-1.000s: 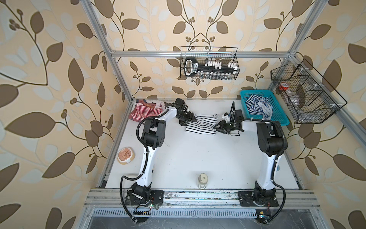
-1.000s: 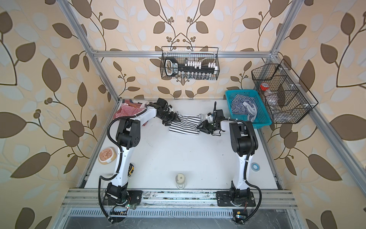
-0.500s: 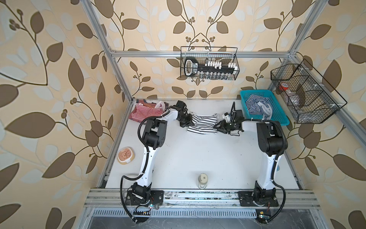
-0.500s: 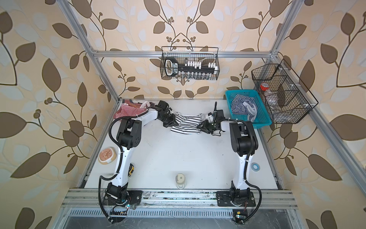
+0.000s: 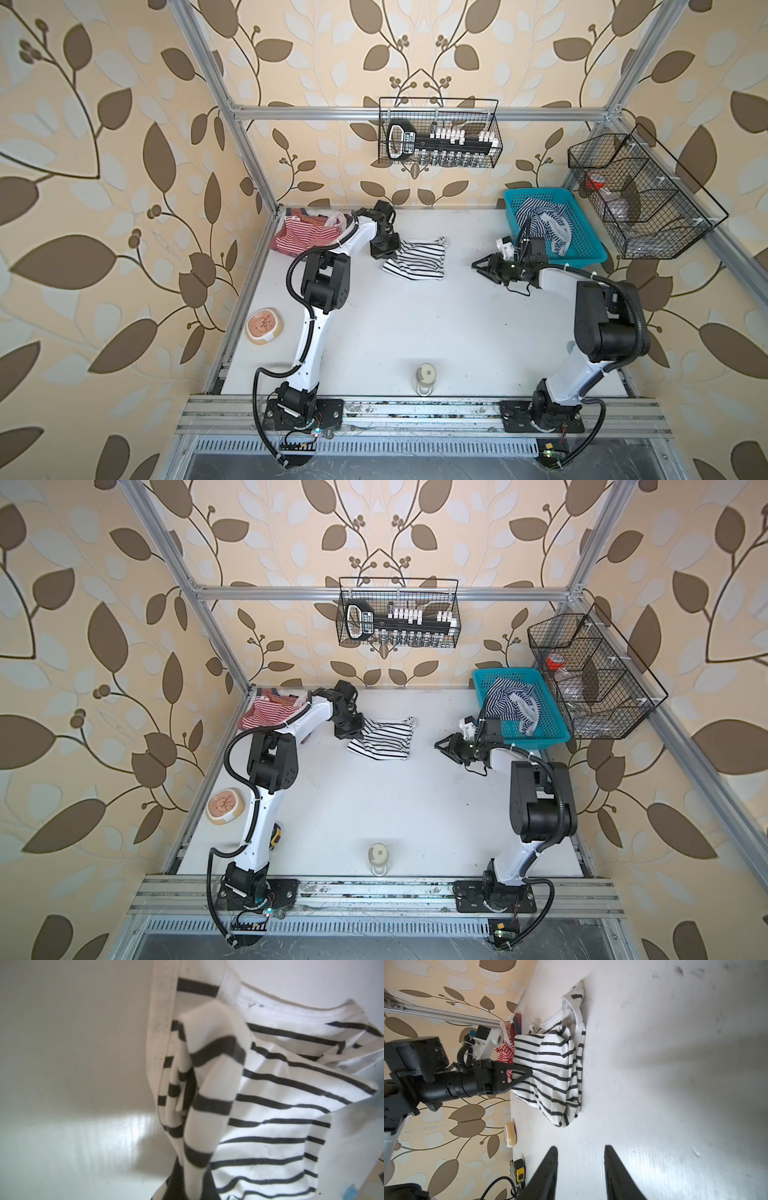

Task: Fold and stack tank tops
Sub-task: Pick up the tank top from the top-center of the table, then place the tank top among several tank tops.

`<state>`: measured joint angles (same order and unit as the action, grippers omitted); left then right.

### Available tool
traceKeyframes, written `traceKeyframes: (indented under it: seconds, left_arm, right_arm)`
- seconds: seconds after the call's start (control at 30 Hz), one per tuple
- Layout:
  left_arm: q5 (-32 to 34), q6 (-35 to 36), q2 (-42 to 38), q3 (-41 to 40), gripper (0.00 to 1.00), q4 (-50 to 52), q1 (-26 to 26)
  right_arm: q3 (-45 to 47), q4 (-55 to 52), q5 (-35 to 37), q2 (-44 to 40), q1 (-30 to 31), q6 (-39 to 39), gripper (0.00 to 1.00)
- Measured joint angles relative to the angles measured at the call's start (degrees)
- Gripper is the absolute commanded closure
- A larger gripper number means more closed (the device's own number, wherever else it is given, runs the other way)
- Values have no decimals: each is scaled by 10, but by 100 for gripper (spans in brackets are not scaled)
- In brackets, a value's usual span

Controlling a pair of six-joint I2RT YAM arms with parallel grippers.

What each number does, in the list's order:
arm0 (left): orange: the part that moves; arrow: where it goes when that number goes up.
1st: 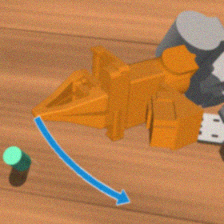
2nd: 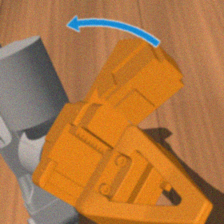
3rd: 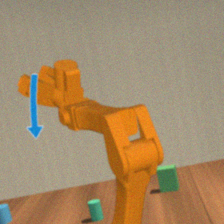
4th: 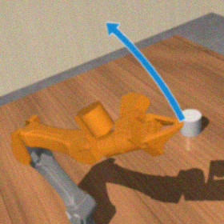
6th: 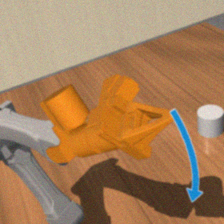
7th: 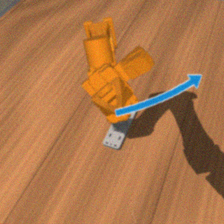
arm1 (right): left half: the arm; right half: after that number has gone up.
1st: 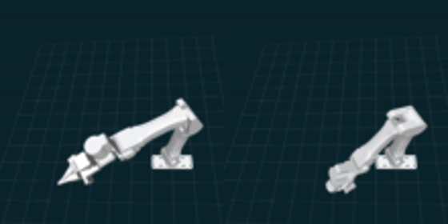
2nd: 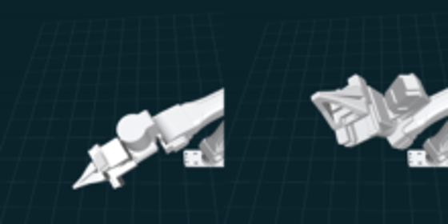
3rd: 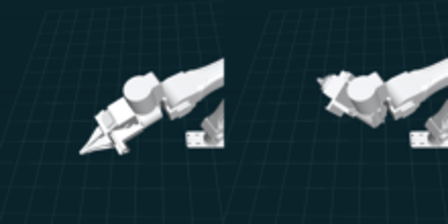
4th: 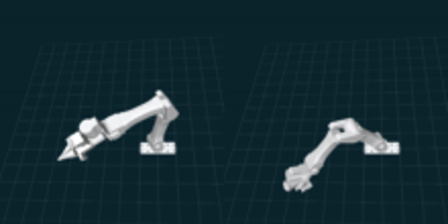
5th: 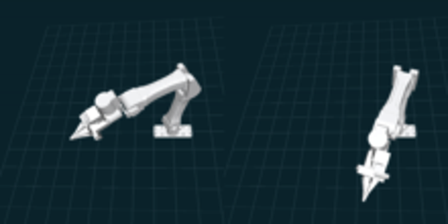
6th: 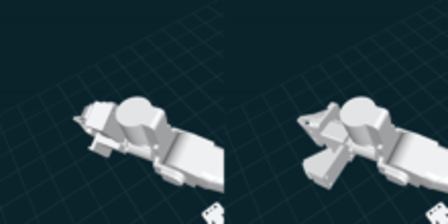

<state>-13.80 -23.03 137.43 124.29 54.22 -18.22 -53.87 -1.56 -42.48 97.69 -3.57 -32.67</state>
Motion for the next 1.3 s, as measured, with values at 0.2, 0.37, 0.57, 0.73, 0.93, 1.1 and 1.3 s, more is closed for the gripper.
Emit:
traceKeyframes:
  seconds: [0.2, 0.37, 0.57, 0.73, 0.93, 1.1, 1.3]
  left_arm:
    - [68, 22, 0, 60, 100, 71, 19]
    - [100, 41, 1, 92, 100, 97, 39]
    - [121, 82, 1, 130, 100, 106, 68]
    - [131, 113, 1, 136, 100, 105, 91]
    - [133, 138, 0, 150, 100, 106, 115]
    - [134, 155, -12, 167, 100, 107, 126]
    - [134, 164, -43, 167, 100, 112, 133]
  right_arm:
    - [17, -12, 0, -22, -4, 9, 62]
    - [24, -19, 0, -22, -6, 10, 62]
    - [29, -19, 0, -22, -6, 12, 62]
    - [32, -13, 0, -19, -6, 12, 62]
    - [43, -5, 0, -4, -6, 12, 62]
    - [46, 2, 0, 5, -6, 11, 62]
    - [47, 14, 0, 15, -3, 9, 63]
